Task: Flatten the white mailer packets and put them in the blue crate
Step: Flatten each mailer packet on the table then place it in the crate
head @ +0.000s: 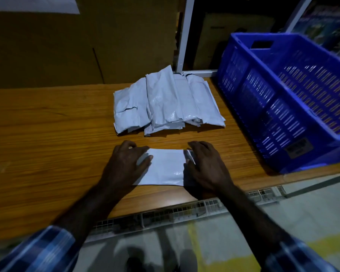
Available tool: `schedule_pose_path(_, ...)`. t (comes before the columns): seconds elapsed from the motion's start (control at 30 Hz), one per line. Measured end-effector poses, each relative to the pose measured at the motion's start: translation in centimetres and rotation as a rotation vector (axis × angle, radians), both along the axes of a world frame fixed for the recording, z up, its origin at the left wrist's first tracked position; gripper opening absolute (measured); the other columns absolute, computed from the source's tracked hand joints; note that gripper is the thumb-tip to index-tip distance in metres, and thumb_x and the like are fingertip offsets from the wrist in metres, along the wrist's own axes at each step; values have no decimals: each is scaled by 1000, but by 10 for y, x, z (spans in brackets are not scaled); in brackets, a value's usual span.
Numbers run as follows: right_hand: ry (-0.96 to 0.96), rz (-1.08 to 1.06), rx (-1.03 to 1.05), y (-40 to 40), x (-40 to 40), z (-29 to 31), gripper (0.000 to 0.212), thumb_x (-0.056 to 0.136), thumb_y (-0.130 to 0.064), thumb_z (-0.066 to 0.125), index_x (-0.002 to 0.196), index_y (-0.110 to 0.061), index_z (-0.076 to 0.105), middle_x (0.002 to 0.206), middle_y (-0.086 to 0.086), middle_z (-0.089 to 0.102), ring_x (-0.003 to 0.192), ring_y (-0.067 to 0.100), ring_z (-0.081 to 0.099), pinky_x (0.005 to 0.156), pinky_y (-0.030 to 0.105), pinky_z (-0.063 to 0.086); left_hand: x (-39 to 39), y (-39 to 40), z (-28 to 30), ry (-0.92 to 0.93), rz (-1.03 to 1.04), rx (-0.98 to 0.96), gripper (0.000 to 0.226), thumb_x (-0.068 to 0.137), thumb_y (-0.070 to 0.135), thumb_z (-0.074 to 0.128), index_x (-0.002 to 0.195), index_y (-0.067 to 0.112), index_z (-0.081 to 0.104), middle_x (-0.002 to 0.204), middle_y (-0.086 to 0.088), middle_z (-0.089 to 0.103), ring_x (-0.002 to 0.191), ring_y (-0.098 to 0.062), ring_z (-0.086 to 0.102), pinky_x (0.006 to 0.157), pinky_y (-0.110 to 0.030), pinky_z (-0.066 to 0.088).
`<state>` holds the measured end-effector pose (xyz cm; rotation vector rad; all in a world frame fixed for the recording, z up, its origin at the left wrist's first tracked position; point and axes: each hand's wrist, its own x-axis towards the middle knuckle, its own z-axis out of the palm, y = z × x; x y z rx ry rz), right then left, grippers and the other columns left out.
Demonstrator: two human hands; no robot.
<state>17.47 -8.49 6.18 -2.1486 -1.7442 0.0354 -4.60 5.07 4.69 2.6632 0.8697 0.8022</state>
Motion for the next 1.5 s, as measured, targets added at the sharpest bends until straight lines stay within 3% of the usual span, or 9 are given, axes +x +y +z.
schedule_pose_path(0.2, -72, 206, -354, 23, 11, 9, 88, 75, -38, 72, 151, -13, 34, 144, 12, 48, 130, 33, 42, 104, 36, 34, 19, 19, 4, 420, -162, -163, 107, 62, 97, 28, 142, 29, 44, 140, 3, 45, 129, -16, 29, 97, -32, 19)
schedule_pose_path(0.33, -96, 197, -441, 29, 14, 19, 92, 73, -40, 77, 151, -15, 34, 132, 11, 51, 121, 33, 46, 97, 35, 37, 27, 26, 16, 555, -173, -249, 117, 45, 96, 34, 146, 39, 32, 145, 5, 38, 134, -16, 21, 100, -31, 10)
schedule_pose_path(0.43, -54, 217, -421, 35, 13, 37, 70, 72, -28, 76, 136, -13, 51, 120, 12, 51, 109, 34, 52, 86, 38, 47, 30, 32, 29, 597, -159, -187, 108, 46, 91, 47, 139, 35, 43, 137, 4, 45, 131, -19, 27, 99, -33, 9)
schedule_pose_path(0.53, -69, 251, -327, 40, 13, 59, 23, 79, -21, 72, 98, -15, 60, 107, 10, 53, 97, 33, 57, 70, 39, 48, 27, 36, 48, 472, -157, 16, 58, 69, 64, 65, 111, 23, 67, 108, -1, 60, 112, -25, 50, 89, -39, 22)
schedule_pose_path(0.73, -339, 298, 65, 26, 4, 70, 15, 82, -9, 57, 96, -9, 63, 93, 14, 62, 85, 33, 54, 66, 37, 34, -5, 22, 68, 234, -148, 310, 38, 76, 32, 47, 100, 18, 73, 96, -4, 70, 87, -29, 61, 75, -38, 33)
schedule_pose_path(0.93, -213, 329, -63, -16, -24, 9, 36, 82, -25, 60, 109, -1, 65, 112, 18, 64, 102, 37, 58, 85, 47, 46, -40, -26, 4, 334, -85, 54, 52, 77, 24, 58, 128, 16, 61, 134, -8, 60, 129, -32, 49, 104, -44, 36)
schedule_pose_path(1.07, -87, 125, -81, -35, -39, -16, 56, 98, -39, 43, 136, 1, 54, 144, 20, 50, 134, 33, 47, 116, 41, 27, -17, -57, -7, 353, -167, -11, 74, 74, 39, 47, 142, 11, 48, 149, -8, 44, 142, -28, 34, 112, -45, 22)
schedule_pose_path(1.2, -15, -155, -91, -26, -50, -26, 57, 99, -26, 27, 143, 7, 41, 153, 25, 35, 143, 38, 34, 119, 41, 14, 35, -65, -10, 322, -134, 13, 57, 96, 34, 32, 145, 6, 44, 152, -9, 40, 145, -26, 29, 112, -48, 22)
schedule_pose_path(1.5, -46, -174, -162, -8, -62, -36, 64, 86, -24, 32, 137, 11, 47, 144, 30, 45, 135, 41, 44, 110, 55, 33, 56, -55, -25, 389, -112, 71, 52, 100, 27, 25, 140, 4, 49, 146, -13, 48, 140, -26, 38, 111, -45, 24)
